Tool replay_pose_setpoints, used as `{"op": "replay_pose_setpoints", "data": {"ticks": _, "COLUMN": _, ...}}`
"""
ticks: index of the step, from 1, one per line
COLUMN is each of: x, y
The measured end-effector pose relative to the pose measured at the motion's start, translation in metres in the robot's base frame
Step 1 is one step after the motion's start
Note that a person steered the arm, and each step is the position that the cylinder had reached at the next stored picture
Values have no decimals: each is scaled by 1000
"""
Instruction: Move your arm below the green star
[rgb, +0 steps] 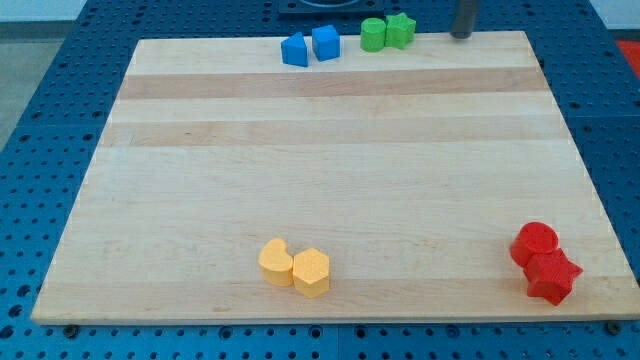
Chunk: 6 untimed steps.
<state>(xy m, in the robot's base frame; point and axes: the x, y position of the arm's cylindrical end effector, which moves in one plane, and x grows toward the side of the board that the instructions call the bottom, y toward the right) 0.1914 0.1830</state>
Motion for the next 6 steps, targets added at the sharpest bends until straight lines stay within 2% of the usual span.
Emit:
{"op": "replay_pose_setpoints", "data": {"ticks": 1, "x": 0, "y": -43}}
{"op": "replay_pose_setpoints", "data": {"ticks": 2, "x": 99, "y": -167}}
{"op": "replay_pose_setpoints", "data": {"ticks": 3, "x": 125, "y": -183}}
{"op": "replay_pose_setpoints", "data": {"ticks": 4, "x": 117, "y": -178}}
{"op": "replay_pose_setpoints", "data": {"ticks": 5, "x": 80, "y": -122}}
{"op": "replay_pose_setpoints", "data": {"ticks": 6, "x": 22, "y": -96}}
